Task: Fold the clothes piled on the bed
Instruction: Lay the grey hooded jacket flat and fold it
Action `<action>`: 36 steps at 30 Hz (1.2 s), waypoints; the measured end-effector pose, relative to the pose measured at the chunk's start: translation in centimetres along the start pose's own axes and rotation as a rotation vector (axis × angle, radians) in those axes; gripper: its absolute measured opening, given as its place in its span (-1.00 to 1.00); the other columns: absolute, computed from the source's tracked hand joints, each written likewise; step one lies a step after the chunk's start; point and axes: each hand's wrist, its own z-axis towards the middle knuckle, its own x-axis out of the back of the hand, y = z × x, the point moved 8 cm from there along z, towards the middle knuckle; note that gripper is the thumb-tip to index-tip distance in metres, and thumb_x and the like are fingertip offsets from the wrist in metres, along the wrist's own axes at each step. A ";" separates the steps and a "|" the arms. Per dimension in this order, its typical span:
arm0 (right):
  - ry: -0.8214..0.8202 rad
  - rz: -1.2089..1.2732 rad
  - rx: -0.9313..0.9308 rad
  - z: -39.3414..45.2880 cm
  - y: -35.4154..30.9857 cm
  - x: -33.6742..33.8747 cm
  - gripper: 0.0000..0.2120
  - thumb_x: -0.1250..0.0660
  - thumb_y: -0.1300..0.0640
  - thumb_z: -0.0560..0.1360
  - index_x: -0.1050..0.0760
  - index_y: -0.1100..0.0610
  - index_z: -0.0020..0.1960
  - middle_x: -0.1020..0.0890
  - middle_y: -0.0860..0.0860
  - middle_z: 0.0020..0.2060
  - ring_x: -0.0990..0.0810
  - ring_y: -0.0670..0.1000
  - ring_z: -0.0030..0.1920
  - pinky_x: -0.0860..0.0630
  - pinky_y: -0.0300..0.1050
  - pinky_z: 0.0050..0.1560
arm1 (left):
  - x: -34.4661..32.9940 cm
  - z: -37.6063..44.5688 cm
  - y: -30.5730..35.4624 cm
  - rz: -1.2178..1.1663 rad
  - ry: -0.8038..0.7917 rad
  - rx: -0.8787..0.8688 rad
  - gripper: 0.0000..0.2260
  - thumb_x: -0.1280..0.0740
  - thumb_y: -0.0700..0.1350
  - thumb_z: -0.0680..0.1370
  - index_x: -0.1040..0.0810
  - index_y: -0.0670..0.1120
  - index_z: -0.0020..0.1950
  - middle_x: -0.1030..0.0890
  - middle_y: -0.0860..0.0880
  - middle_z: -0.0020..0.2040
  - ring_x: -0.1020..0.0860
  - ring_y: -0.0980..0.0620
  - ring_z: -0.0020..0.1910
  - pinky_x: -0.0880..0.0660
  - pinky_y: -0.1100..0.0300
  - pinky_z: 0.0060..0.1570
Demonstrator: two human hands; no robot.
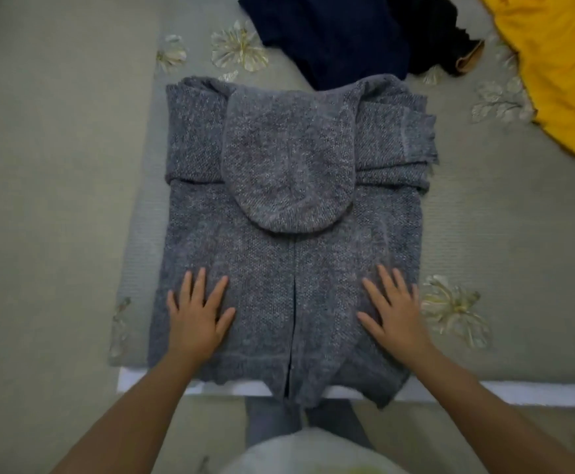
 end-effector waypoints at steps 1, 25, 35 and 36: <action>0.012 0.033 -0.072 -2.2 1.5 -1.4 -0.37 0.17 -0.29 0.54 -0.31 0.12 0.33 -0.42 0.32 0.28 -0.26 0.27 0.30 -0.36 0.40 0.06 | -0.6 -1.9 -1.2 -0.072 0.027 0.090 -0.26 0.22 0.34 0.52 -0.46 -0.12 0.32 -0.39 -0.34 0.32 -0.35 -0.43 0.27 -0.24 -0.41 0.12; 0.240 0.359 -0.490 -11.8 5.5 -5.0 -0.51 -0.20 0.21 0.55 -0.18 0.14 0.46 -0.37 0.33 0.12 -0.44 0.27 0.01 -0.38 0.03 0.02 | -3.9 -9.8 -8.2 -0.125 -0.047 0.401 -0.34 -0.28 0.06 0.52 0.03 0.12 0.50 -0.37 -0.24 0.25 -0.45 -0.22 0.16 -0.43 0.00 -0.01; 0.570 -0.151 0.204 -12.5 -2.5 -6.1 -0.43 -0.39 -0.09 0.25 -0.35 0.08 0.18 -0.36 0.18 0.18 -0.34 0.18 0.17 -0.29 0.17 0.17 | -4.9 -10.6 -1.4 0.125 0.233 -0.029 -0.25 -0.59 0.00 0.20 -0.42 -0.14 0.33 -0.40 -0.31 0.31 -0.23 -0.18 0.33 -0.31 -0.25 0.19; 0.544 -0.184 0.305 -12.6 -3.5 -6.7 -0.43 -0.40 -0.09 0.24 -0.34 0.07 0.18 -0.36 0.16 0.19 -0.34 0.16 0.18 -0.23 0.16 0.18 | -5.4 -10.9 -0.4 0.127 0.274 -0.115 -0.26 -0.63 -0.04 0.11 -0.48 -0.15 0.24 -0.51 -0.32 0.17 -0.34 -0.20 0.21 -0.43 -0.26 0.03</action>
